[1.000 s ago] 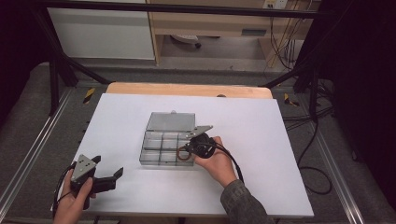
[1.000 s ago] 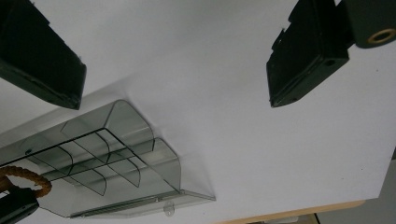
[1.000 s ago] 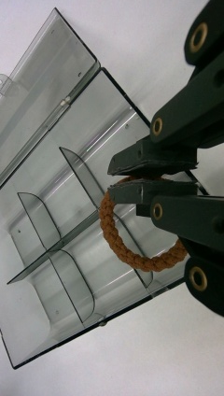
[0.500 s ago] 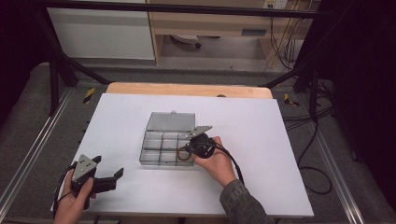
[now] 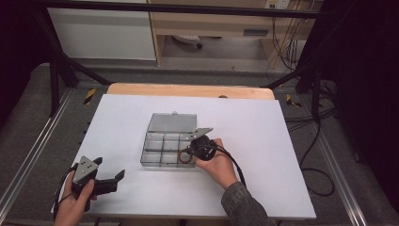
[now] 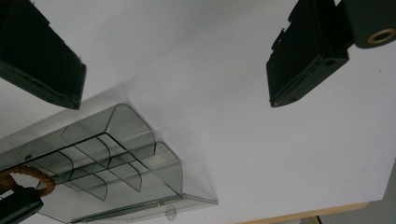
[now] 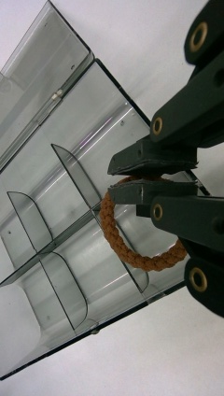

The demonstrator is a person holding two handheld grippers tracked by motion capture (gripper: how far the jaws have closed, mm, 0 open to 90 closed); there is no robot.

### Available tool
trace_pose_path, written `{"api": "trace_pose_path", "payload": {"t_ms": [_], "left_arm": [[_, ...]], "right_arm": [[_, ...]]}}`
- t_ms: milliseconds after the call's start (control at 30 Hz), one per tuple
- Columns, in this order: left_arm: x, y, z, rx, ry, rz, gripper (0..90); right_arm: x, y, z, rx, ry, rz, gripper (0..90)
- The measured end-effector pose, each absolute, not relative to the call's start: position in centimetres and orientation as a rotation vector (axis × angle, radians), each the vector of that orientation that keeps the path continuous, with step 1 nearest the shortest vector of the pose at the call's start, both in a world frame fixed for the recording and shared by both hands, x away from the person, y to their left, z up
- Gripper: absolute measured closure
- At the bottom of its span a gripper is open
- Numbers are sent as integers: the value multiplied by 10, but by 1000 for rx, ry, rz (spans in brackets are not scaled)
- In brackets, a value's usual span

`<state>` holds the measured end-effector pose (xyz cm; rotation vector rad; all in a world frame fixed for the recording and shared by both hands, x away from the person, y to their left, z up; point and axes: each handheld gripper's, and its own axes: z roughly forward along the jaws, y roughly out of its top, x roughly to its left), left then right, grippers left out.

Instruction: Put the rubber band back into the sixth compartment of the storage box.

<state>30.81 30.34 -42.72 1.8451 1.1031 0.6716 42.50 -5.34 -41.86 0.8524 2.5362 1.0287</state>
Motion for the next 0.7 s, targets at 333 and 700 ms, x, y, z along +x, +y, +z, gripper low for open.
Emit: {"api": "trace_pose_path", "payload": {"t_ms": [333,700], "left_arm": [[308,303,-427,1848,1100,672,50],[308,303,-428,1850,1100,673,50]], "right_arm": [[422,-54,-415,855,2527,1071,761],[420,-54,-413,855,2513,1124,764]]}}
